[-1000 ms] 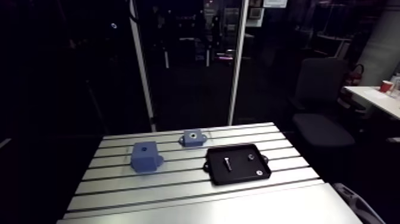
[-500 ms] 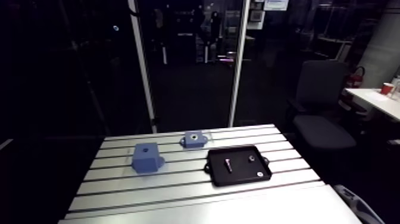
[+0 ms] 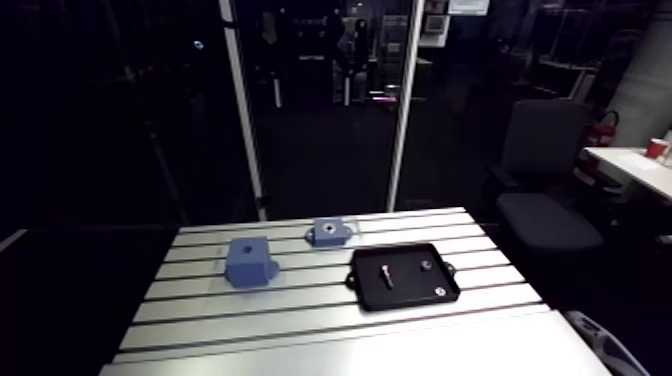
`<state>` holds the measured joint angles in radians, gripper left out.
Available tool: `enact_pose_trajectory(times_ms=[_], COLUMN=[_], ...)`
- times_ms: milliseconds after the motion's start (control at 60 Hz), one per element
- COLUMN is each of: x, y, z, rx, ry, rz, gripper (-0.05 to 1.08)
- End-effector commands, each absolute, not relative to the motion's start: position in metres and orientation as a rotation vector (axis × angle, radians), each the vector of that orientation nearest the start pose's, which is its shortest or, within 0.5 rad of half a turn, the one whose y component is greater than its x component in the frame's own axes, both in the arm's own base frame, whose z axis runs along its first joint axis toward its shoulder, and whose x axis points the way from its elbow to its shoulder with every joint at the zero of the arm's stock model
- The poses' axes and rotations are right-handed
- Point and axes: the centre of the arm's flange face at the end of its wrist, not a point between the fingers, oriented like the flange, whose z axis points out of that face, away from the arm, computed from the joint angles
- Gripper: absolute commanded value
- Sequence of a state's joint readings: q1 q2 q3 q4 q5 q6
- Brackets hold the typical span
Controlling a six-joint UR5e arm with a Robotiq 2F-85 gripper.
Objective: Pick up the bearing and press it into the housing until flush.
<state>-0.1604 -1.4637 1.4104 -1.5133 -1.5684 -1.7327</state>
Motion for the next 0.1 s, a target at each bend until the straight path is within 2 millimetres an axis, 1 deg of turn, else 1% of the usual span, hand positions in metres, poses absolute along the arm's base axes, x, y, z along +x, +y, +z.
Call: enact_pose_trajectory(times_ms=[17, 100], x=[-0.5543, -0.5541], y=[-0.0543, -0.0568], z=[0.4999, 0.4987], rx=[-0.027, -0.032], ry=[3.129, 3.129], rz=[-0.007, -0.007], gripper=[0.0, 0.0])
